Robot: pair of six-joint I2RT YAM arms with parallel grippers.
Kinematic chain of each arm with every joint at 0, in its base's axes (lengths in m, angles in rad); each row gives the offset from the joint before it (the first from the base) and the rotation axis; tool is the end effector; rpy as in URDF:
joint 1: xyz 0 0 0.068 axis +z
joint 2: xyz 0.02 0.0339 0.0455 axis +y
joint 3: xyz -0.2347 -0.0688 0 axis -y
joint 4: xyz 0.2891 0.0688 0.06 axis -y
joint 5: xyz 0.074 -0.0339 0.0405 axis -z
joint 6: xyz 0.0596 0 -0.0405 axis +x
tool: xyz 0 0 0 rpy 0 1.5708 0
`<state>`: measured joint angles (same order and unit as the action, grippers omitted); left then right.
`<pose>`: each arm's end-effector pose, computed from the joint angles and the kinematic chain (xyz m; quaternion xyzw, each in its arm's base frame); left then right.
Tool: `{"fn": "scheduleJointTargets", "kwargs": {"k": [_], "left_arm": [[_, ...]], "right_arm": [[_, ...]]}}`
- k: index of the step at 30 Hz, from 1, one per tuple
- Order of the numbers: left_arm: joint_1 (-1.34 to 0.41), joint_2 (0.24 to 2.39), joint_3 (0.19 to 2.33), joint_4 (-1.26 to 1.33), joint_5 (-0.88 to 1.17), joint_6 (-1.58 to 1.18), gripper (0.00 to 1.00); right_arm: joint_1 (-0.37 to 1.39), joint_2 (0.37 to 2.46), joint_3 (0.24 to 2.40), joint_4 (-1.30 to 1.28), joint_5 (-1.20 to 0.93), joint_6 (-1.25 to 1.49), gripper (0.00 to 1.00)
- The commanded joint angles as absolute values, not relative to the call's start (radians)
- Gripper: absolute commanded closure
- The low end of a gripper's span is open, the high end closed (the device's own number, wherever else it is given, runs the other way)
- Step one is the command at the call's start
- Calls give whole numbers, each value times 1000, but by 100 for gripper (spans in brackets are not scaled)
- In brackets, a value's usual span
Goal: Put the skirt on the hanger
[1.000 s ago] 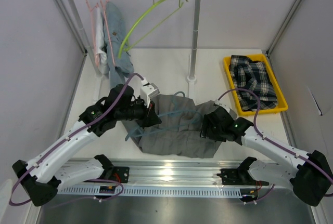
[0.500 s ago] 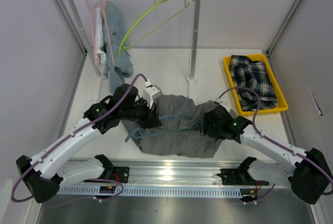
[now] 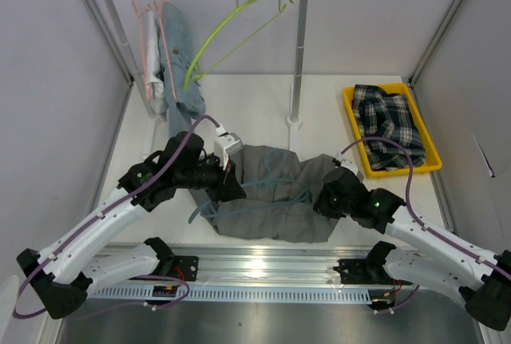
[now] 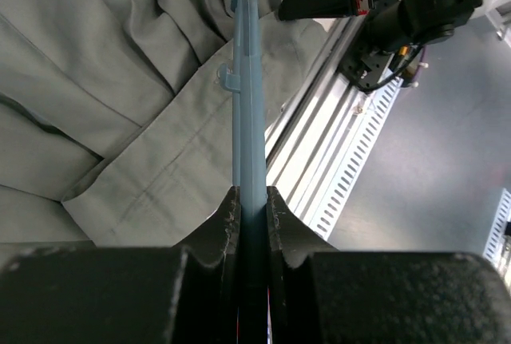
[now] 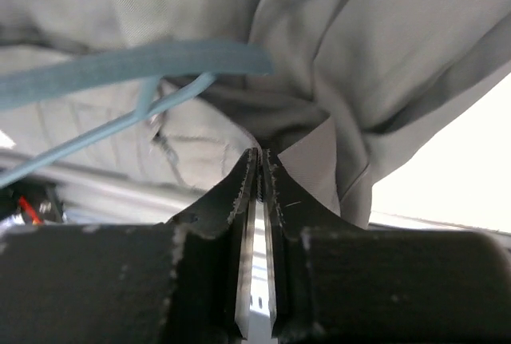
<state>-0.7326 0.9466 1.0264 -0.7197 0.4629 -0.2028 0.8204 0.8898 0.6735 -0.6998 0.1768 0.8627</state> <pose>0.1817 -0.1993 0.3108 0.3271 0.8125 -0.3799 0.2975 0.1770 0.1744 0.1872 0.0483 0.9424 0.1831 0.2757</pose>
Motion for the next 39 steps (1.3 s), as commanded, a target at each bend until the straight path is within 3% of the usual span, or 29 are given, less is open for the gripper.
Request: {"fn": "scheduleJointTargets", "kwargs": {"k": [1,15,20,23,26,31,39], "left_arm": [[-730,919,1037,-727,522,-224,100],[-730,847,1040,-903,552,-239,100],[-756,809,981,-940,580,-267,100],[-761,781,943,-904,611,-285,100],[-761,764,934,-900,598,-288,100],[-761,761,937,-858,584,-302,100],[-761,785,927,-821,549,-301,100]], "right_arm": [[906,850,677,-747,173,920,90],[1408,839,554,-916,359,1376,88],[1485,819,545,-980,408,1506,65],[1494,798,564,-1022,446,1532,43],[1494,782,592,-1043,489,1542,31],[1468,824,601,-1009,499,1505,38],[1486,893,660,-1058,502,1480,38]]}}
